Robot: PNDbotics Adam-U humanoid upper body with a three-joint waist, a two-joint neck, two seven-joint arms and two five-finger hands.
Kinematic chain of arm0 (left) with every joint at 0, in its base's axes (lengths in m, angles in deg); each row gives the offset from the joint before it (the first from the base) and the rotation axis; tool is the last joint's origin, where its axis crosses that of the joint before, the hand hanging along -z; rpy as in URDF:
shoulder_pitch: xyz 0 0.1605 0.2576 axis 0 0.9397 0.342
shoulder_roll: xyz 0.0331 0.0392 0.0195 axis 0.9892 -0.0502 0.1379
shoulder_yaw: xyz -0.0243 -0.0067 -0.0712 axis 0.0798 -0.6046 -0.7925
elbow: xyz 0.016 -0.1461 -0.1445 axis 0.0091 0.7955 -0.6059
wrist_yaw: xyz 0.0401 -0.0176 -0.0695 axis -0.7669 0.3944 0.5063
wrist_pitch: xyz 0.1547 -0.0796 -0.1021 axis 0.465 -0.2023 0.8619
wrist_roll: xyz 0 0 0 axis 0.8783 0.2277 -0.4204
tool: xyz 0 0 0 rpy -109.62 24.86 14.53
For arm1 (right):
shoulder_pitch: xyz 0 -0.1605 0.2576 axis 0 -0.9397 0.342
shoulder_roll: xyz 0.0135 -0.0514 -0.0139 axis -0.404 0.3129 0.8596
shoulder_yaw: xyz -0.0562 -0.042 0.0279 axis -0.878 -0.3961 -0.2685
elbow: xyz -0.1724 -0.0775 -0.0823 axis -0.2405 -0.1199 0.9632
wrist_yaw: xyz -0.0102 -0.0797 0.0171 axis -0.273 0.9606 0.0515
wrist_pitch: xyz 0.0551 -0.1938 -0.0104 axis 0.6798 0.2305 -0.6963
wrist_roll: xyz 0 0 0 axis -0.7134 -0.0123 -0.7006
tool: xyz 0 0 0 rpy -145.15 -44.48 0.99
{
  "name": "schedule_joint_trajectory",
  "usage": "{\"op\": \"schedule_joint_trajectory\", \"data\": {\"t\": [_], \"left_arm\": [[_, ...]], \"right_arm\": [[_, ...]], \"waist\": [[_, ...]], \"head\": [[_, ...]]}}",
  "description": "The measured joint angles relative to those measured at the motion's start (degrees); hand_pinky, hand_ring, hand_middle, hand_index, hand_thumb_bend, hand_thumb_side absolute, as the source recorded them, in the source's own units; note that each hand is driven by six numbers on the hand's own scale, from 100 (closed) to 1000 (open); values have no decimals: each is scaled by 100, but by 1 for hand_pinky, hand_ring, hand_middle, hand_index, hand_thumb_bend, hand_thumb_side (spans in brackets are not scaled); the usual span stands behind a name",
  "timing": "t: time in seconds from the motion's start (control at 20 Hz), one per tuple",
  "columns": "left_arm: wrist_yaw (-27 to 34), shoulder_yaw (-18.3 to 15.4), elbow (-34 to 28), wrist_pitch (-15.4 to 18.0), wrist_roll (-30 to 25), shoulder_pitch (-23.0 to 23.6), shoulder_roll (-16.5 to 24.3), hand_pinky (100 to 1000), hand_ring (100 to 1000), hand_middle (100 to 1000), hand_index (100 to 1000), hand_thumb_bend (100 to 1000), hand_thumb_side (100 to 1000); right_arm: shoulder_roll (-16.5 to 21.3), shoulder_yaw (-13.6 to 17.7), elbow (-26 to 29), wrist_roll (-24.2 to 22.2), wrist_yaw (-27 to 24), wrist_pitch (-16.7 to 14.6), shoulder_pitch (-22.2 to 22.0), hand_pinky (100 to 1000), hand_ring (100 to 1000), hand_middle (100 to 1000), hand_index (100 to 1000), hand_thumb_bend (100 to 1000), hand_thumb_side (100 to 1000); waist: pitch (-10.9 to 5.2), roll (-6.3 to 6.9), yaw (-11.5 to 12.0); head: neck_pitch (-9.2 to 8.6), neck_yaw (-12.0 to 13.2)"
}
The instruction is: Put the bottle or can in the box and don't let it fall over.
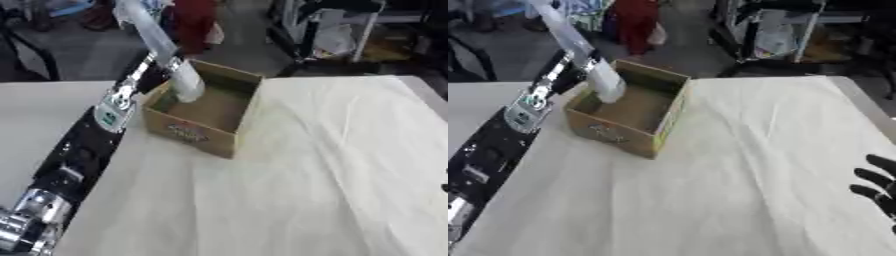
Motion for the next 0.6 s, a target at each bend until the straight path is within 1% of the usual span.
{"op": "schedule_joint_trajectory", "data": {"t": [0.1,0.15,0.2,0.3,0.5,0.6], "left_arm": [[-161,1,22,113,126,10,0,816,1000,1000,1000,451,1000],[-215,-7,63,138,190,15,-2,818,1000,1000,1000,456,1000],[-235,-11,117,142,245,20,-4,816,1000,1000,1000,389,1000],[-190,-24,220,102,312,26,-6,825,1000,1000,1000,315,1000],[-24,-25,256,64,334,26,-6,830,1000,1000,1000,302,1000],[26,-23,254,61,330,26,-6,832,1000,1000,1000,318,1000]], "right_arm": [[0,0,0,0,0,0,0,770,844,866,824,100,554],[0,0,0,0,0,0,0,770,844,866,824,100,553],[0,1,0,1,0,-1,0,770,844,866,824,100,553],[0,1,0,5,0,-5,0,770,844,866,824,100,553],[0,1,0,6,0,-6,0,770,844,866,824,100,553],[0,1,0,7,0,-7,0,770,844,866,824,100,553]], "waist": [[0,0,2],[0,0,3],[0,0,3],[0,0,3],[0,0,5],[0,0,5]], "head": [[0,-1],[0,-2],[-1,-3],[-1,-7],[-1,-8],[-1,-8]]}}
